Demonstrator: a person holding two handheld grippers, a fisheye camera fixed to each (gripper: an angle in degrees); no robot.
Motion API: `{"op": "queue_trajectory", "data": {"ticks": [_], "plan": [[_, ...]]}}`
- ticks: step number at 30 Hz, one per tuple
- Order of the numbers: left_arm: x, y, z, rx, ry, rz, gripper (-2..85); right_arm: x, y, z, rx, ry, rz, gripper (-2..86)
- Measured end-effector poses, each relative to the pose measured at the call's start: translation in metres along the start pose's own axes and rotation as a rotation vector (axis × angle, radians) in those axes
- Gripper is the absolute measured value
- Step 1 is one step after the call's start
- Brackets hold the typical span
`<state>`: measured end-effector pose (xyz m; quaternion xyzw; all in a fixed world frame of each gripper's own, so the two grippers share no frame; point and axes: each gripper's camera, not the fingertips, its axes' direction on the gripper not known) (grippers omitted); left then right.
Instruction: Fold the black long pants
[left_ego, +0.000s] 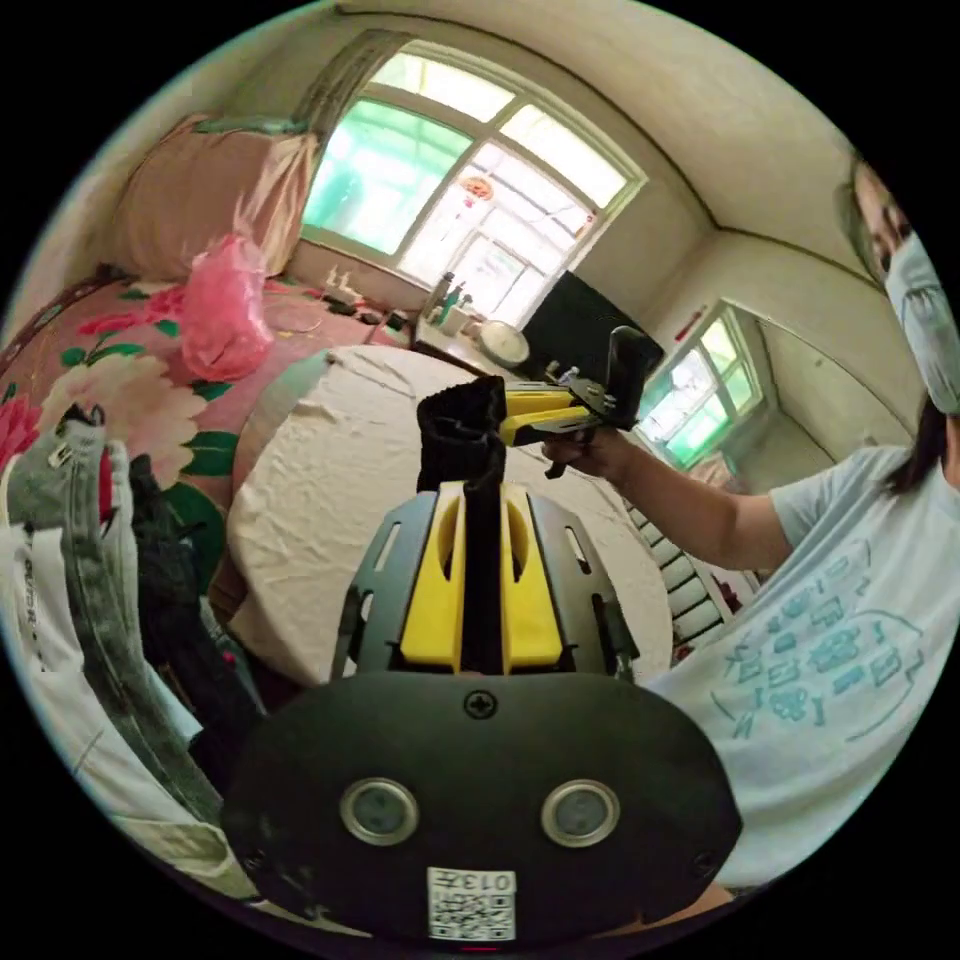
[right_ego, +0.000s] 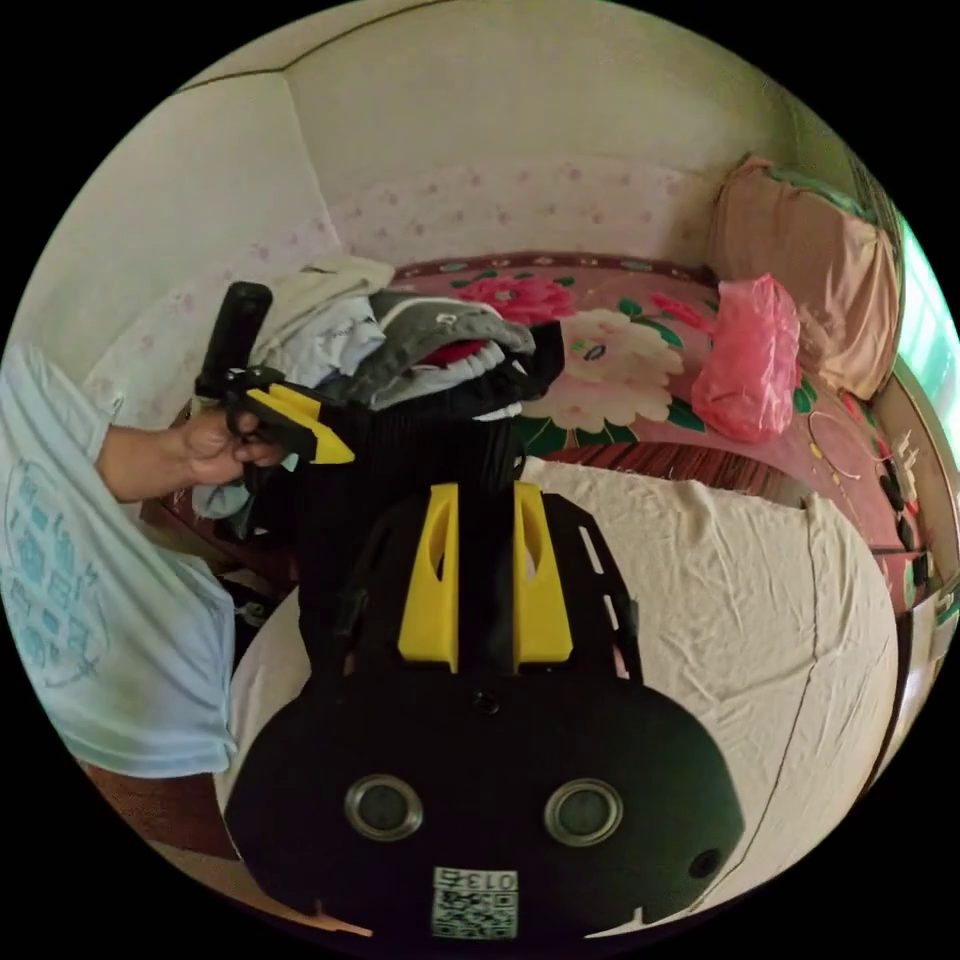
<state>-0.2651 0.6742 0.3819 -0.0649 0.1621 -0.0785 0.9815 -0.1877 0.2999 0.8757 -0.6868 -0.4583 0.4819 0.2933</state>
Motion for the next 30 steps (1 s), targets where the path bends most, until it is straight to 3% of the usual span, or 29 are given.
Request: {"op": "queue_trajectory", "data": {"ticks": [5, 12, 19, 21, 25, 27, 29, 30], "plan": [[0.126, 0.012, 0.046, -0.112, 0.174, 0.298, 5.9, -0.074, 0.078, -0.108, 0.052, 0.176, 0.079, 8.4], [0.248, 0.066, 0.182, -0.371, 0.348, 0.577, 6.4, -0.154, 0.224, -0.166, -0.059, 0.452, 0.516, 8.1], [0.334, 0.157, 0.327, -0.678, 0.368, 0.796, 8.6, -0.171, 0.339, -0.168, -0.128, 0.457, 1.008, 7.3], [0.341, 0.171, 0.341, -0.761, 0.404, 0.793, 8.9, -0.187, 0.355, -0.189, -0.027, 0.412, 1.104, 11.1], [0.362, 0.172, 0.299, -0.7, 0.544, 0.901, 9.2, -0.213, 0.367, -0.223, 0.135, 0.391, 1.246, 14.3], [0.366, 0.164, 0.281, -0.589, 0.436, 1.01, 8.1, -0.221, 0.355, -0.231, 0.196, 0.399, 1.27, 16.5], [0.345, 0.145, 0.284, -0.412, 0.118, 0.99, 7.3, -0.215, 0.341, -0.225, 0.194, 0.388, 1.297, 16.9], [0.337, 0.139, 0.288, -0.377, 0.06, 0.967, 7.3, -0.207, 0.33, -0.216, 0.175, 0.368, 1.296, 16.5]]}}
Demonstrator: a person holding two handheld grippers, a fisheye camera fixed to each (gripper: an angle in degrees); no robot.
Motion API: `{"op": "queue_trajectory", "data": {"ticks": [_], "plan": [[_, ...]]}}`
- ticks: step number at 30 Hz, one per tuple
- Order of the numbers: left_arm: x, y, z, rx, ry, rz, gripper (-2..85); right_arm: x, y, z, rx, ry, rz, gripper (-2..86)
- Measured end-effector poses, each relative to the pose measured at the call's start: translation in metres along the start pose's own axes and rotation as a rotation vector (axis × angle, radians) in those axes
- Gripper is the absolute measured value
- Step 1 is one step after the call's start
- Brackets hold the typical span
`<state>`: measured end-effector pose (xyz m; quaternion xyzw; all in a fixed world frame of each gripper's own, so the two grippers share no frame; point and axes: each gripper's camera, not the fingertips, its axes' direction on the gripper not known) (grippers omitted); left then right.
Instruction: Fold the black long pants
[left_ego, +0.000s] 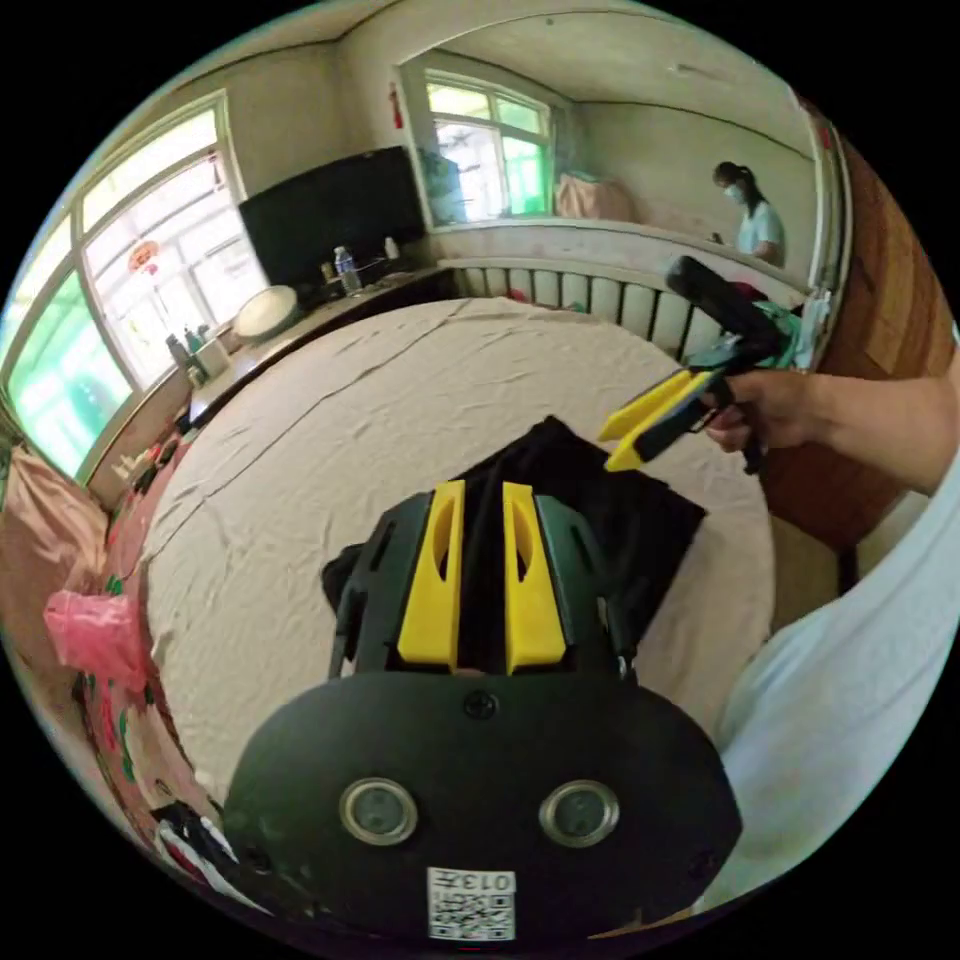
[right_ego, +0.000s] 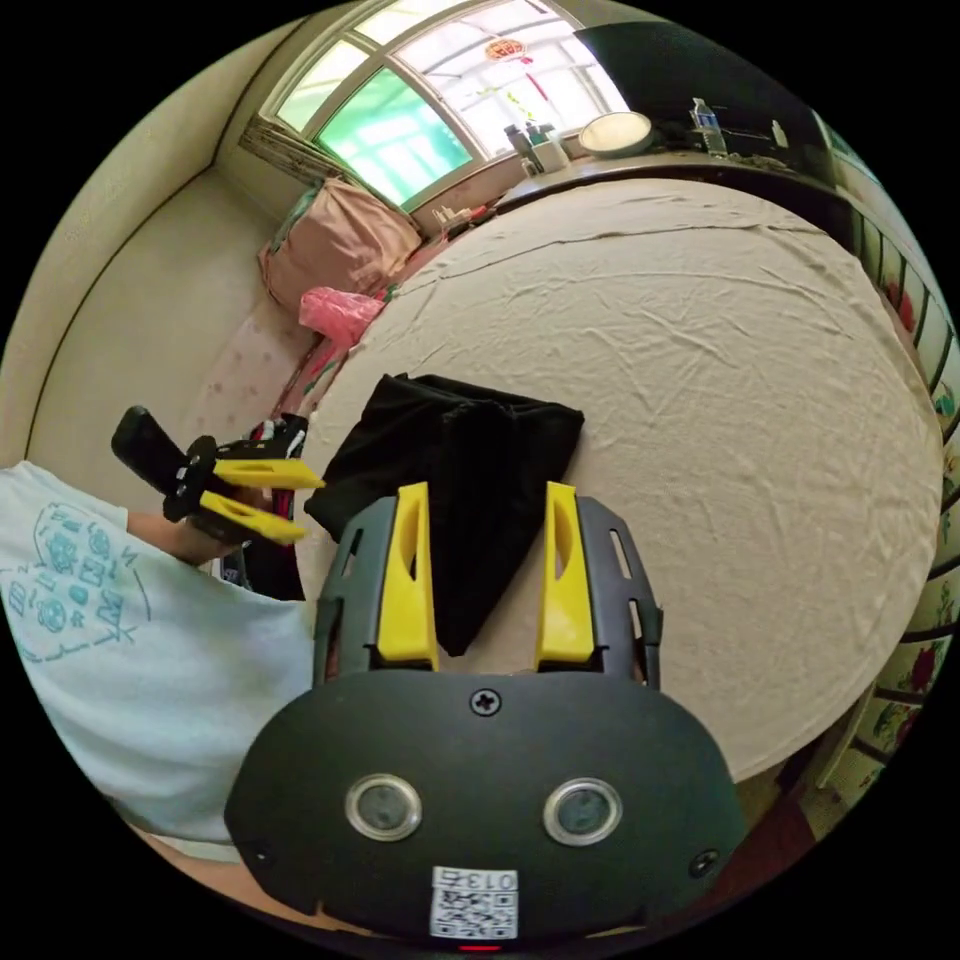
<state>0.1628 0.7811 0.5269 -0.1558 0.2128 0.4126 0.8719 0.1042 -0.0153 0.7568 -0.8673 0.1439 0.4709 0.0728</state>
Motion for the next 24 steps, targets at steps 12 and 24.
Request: {"op": "queue_trajectory", "data": {"ticks": [12, 24], "plan": [[-0.055, -0.009, 0.113, -0.354, -0.051, -0.088, 8.0, -0.026, -0.014, 0.003, -0.121, 0.269, 0.049, 6.4], [-0.078, -0.02, 0.089, -0.322, -0.065, -0.066, 4.0, -0.072, -0.037, -0.037, 0.105, 0.326, -0.047, 8.5]]}}
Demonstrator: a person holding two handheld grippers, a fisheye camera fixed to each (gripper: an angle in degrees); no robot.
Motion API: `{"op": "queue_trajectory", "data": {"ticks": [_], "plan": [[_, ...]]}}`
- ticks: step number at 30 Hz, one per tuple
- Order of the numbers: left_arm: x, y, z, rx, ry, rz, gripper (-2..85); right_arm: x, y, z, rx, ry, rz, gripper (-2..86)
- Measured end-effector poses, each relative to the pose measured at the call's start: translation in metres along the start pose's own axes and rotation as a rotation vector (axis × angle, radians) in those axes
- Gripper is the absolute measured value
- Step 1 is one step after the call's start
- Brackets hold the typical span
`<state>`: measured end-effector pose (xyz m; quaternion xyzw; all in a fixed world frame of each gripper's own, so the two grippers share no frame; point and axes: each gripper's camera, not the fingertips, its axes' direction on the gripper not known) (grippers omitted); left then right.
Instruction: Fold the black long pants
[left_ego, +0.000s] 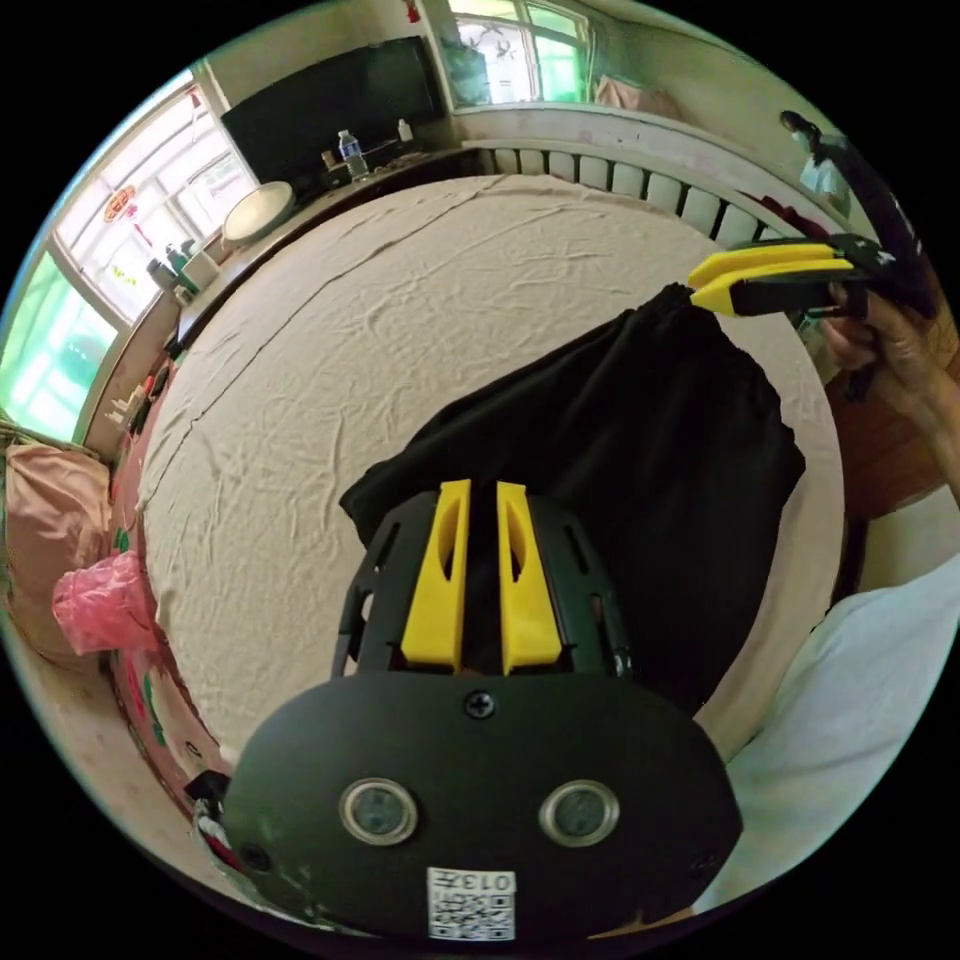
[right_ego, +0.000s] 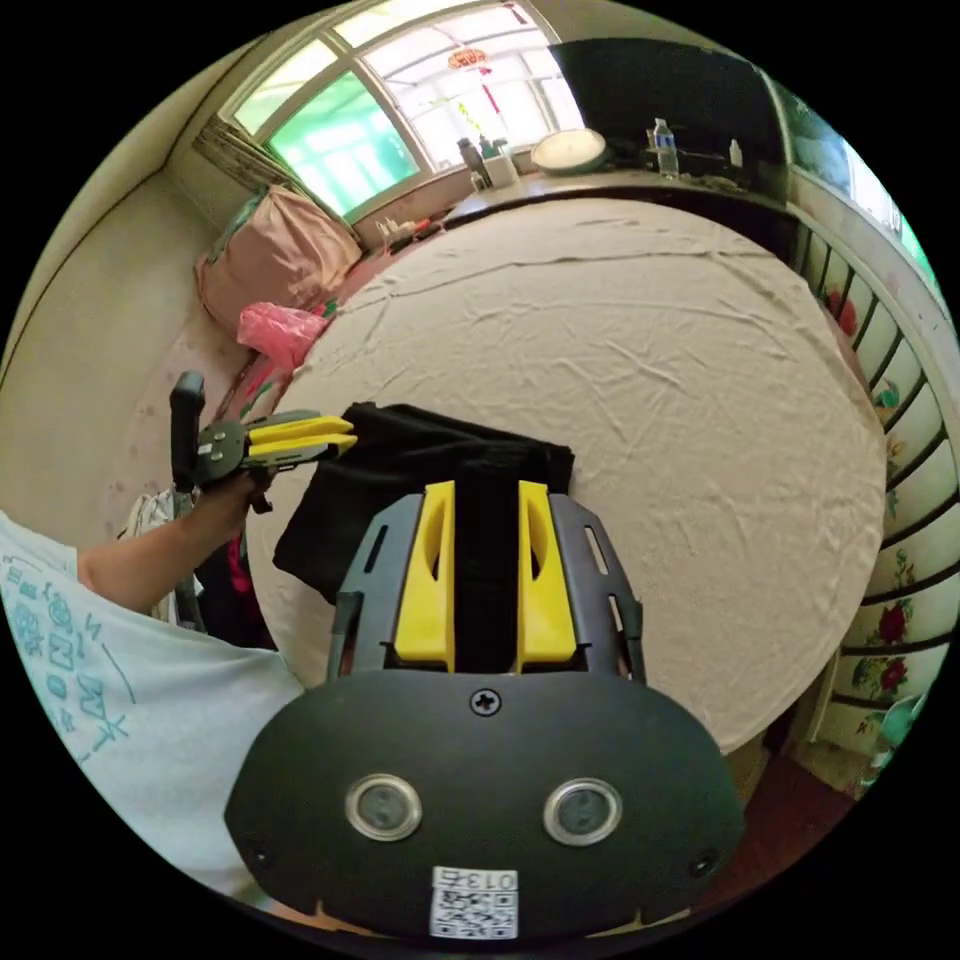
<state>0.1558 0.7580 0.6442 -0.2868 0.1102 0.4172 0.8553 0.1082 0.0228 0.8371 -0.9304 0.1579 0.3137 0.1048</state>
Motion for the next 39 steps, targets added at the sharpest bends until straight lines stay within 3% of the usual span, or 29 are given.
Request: {"op": "queue_trajectory", "data": {"ticks": [5, 12, 17, 20, 27, 30, 34, 39], "plan": [[-0.015, -0.003, 0.025, -0.049, -0.016, 0.014, 1.1, -0.003, -0.003, 0.065, -0.164, 0.171, -0.065, 7.9], [-0.075, 0.024, -0.034, 0.069, -0.025, -0.125, 5.9, 0.031, 0.015, 0.008, -0.013, 0.047, 0.059, 14.3], [-0.164, 0.075, -0.021, 0.068, 0.257, -0.47, 13.3, 0.067, 0.028, 0.041, -0.108, -0.162, 0.179, 16.3], [-0.189, 0.078, -0.009, 0.036, 0.376, -0.497, 14.3, 0.072, 0.027, 0.054, -0.135, -0.171, 0.184, 16.1], [-0.229, 0.074, 0.0, 0.03, 0.506, -0.534, 12.5, 0.07, 0.026, 0.071, -0.174, -0.193, 0.17, 12.5], [-0.239, 0.066, -0.004, -0.003, 0.462, -0.498, 11.7, 0.058, 0.024, 0.077, -0.19, -0.122, 0.107, 12.3], [-0.262, 0.073, -0.002, 0.029, 0.518, -0.553, 11.9, 0.075, 0.034, 0.088, -0.15, -0.21, 0.195, 11.6], [-0.282, 0.069, -0.009, 0.028, 0.559, -0.574, 5.1, 0.056, 0.033, 0.101, -0.15, -0.166, 0.095, 6.8]]}}
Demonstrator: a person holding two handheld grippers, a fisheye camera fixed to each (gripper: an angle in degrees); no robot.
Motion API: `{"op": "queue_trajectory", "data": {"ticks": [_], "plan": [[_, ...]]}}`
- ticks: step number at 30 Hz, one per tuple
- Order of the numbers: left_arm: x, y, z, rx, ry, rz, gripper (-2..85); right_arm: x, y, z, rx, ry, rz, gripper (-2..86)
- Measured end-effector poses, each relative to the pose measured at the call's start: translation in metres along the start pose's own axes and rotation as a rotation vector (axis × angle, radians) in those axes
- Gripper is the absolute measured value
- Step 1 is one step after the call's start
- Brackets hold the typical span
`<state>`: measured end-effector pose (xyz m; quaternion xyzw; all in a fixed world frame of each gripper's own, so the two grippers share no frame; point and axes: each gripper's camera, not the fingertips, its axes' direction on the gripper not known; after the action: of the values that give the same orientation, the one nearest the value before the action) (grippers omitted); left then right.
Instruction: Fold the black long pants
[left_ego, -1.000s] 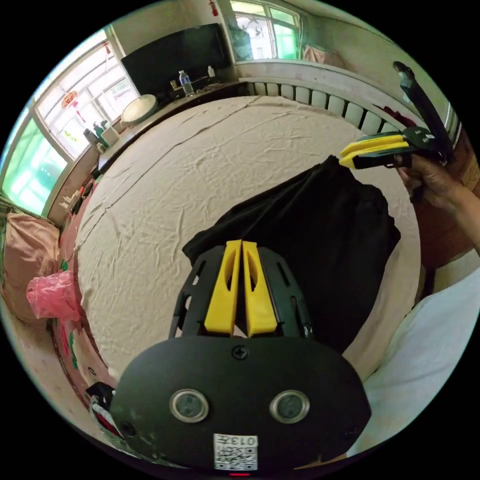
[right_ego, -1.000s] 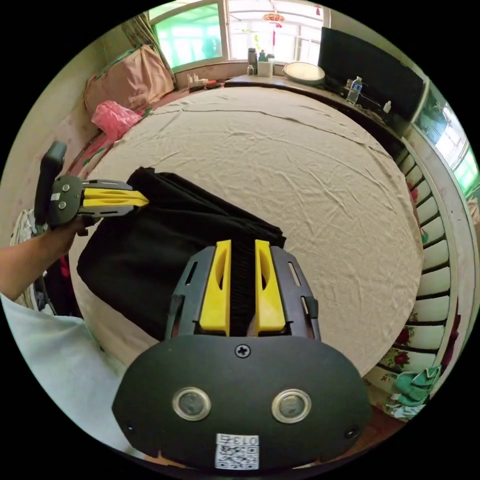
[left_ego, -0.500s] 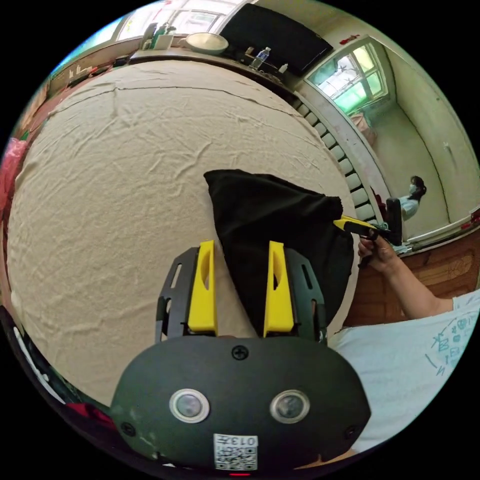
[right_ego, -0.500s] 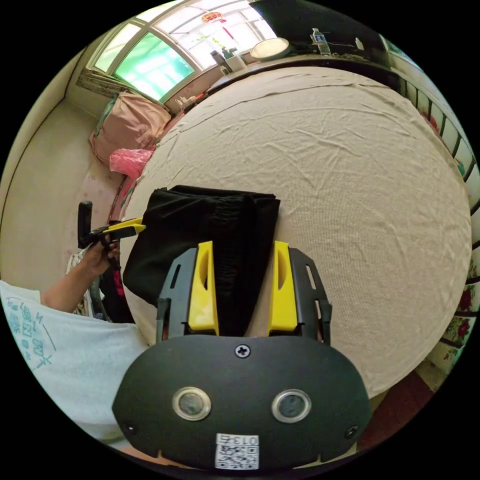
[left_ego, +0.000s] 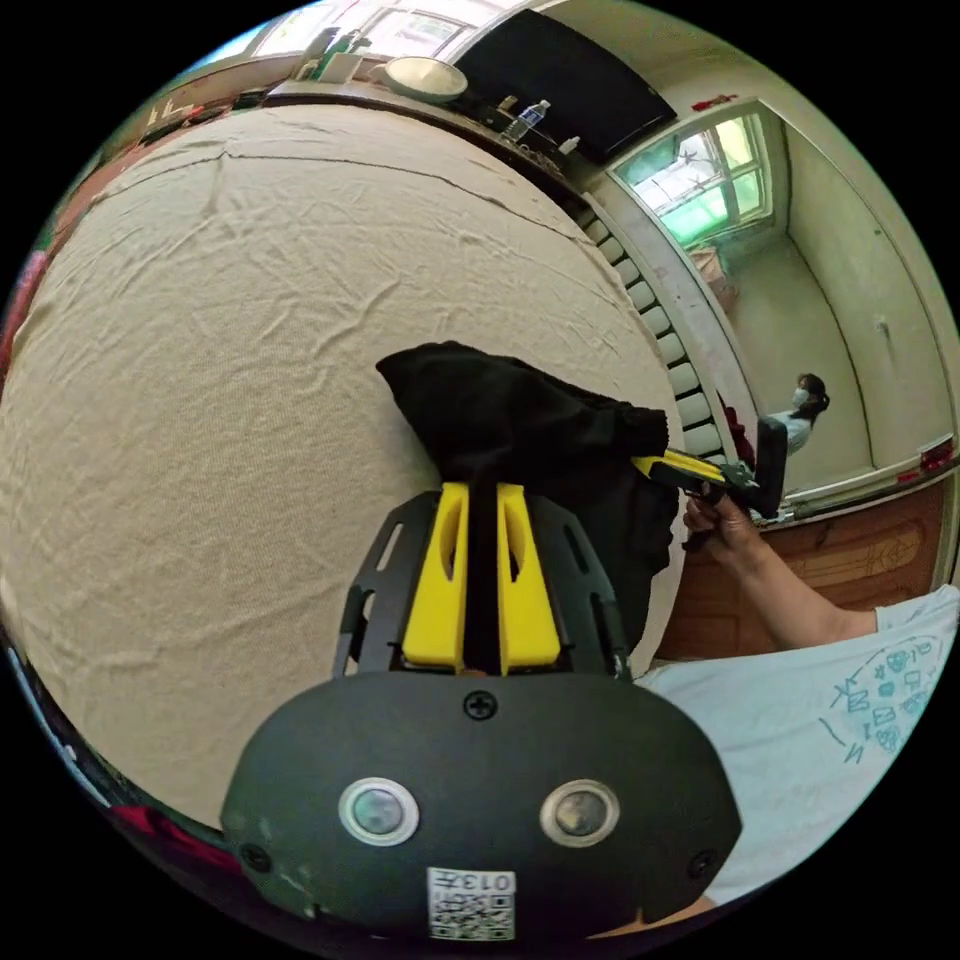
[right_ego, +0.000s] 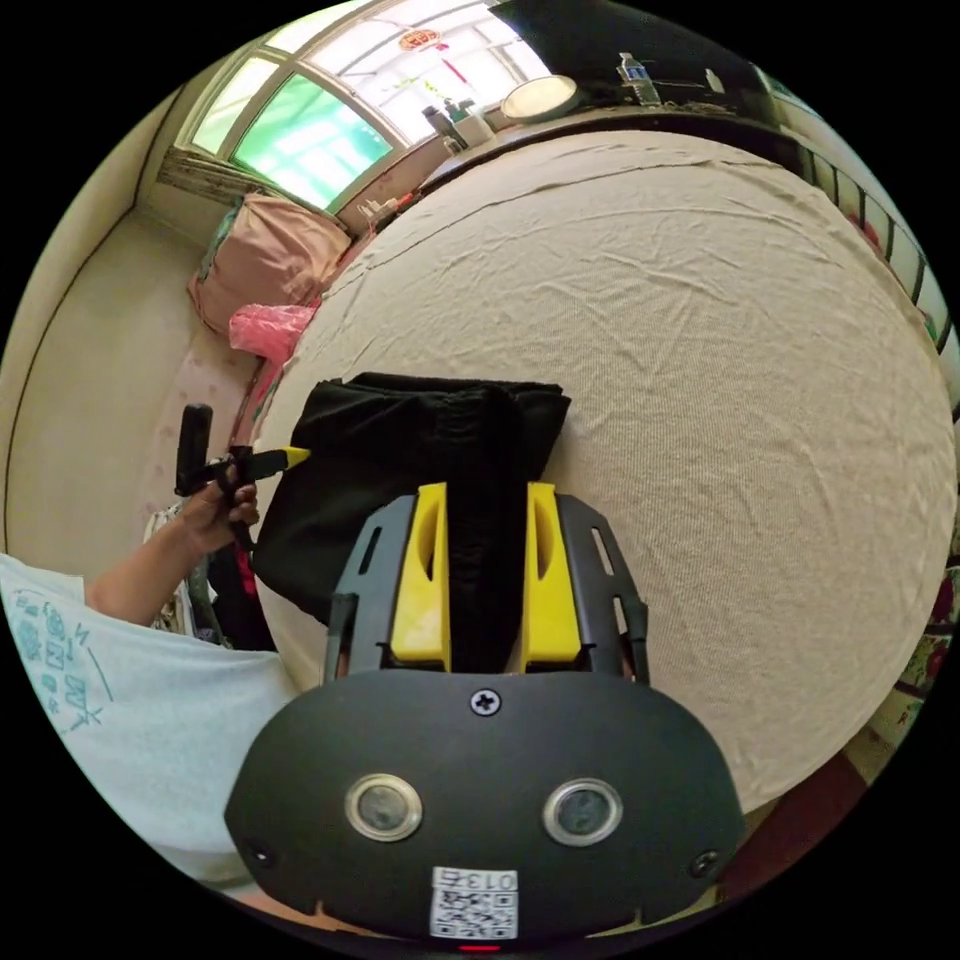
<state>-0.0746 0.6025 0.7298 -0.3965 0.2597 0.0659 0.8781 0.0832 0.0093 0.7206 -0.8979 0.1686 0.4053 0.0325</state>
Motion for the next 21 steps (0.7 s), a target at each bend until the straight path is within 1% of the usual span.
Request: {"op": "queue_trajectory", "data": {"ticks": [1, 3, 7, 10, 13, 15, 19, 21], "plan": [[0.008, -0.004, -0.007, -0.001, -0.038, 0.028, 4.8, -0.009, -0.001, 0.001, -0.004, 0.049, -0.04, 6.6], [0.022, -0.008, -0.019, 0.001, -0.1, 0.085, 4.4, -0.047, 0.0, 0.004, -0.001, 0.216, -0.181, 6.3], [0.033, -0.009, -0.066, 0.1, -0.032, 0.078, 4.3, -0.08, 0.007, -0.009, 0.099, 0.287, -0.308, 6.3], [0.032, -0.012, -0.103, 0.177, -0.044, 0.057, 4.2, -0.077, -0.005, -0.015, 0.157, 0.215, -0.305, 6.3], [0.022, -0.022, -0.14, 0.252, -0.076, 0.038, 4.3, -0.07, -0.037, -0.009, 0.192, 0.122, -0.295, 6.2], [0.013, -0.03, -0.162, 0.294, -0.109, 0.028, 4.4, -0.077, -0.07, 0.006, 0.219, 0.079, -0.333, 6.1], [-0.02, -0.055, -0.219, 0.344, -0.242, 0.005, 4.5, -0.106, -0.129, 0.042, 0.235, 0.018, -0.396, 5.7], [-0.044, -0.068, -0.245, 0.351, -0.284, -0.019, 4.5, -0.13, -0.171, 0.078, 0.233, -0.024, -0.433, 5.4]]}}
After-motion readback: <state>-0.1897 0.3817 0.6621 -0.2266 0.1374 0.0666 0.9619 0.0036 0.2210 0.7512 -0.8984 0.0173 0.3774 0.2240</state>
